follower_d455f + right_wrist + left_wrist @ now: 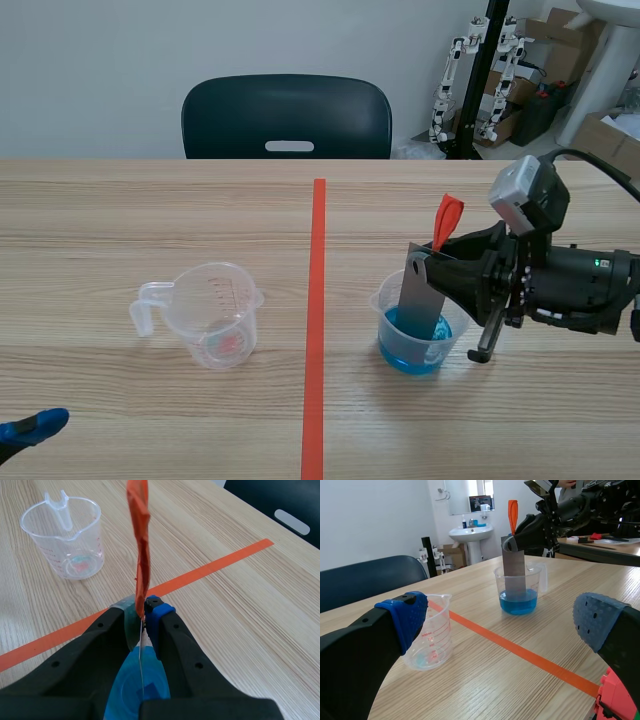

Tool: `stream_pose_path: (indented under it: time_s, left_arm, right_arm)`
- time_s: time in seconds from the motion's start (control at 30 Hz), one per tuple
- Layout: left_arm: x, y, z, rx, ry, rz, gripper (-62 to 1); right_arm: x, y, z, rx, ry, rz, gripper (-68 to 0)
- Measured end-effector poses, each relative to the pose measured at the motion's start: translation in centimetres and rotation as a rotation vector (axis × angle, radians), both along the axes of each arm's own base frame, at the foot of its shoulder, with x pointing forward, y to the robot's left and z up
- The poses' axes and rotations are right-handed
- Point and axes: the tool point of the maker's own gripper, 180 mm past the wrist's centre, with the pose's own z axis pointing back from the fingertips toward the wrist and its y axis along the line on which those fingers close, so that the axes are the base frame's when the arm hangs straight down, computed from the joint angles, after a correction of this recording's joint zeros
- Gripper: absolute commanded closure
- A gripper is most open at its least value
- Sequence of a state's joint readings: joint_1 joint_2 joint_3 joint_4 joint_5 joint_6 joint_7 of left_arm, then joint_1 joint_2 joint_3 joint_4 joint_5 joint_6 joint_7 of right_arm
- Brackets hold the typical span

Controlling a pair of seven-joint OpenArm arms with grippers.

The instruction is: Do the redox reaction experiment. lower the plate into the blue solution

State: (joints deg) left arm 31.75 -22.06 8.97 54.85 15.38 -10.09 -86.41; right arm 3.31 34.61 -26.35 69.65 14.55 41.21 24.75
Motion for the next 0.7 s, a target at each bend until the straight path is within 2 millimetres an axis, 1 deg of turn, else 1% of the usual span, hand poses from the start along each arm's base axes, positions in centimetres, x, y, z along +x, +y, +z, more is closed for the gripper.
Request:
stream_pose_path:
  time_s: [0.7]
  left_arm:
    - [0.00,0.00,0.00,0.000,0.000,0.000,-61.3]
  right_arm:
    - [0.12,-0.01,-0.02,-0.009,0.000,0.000,-0.6]
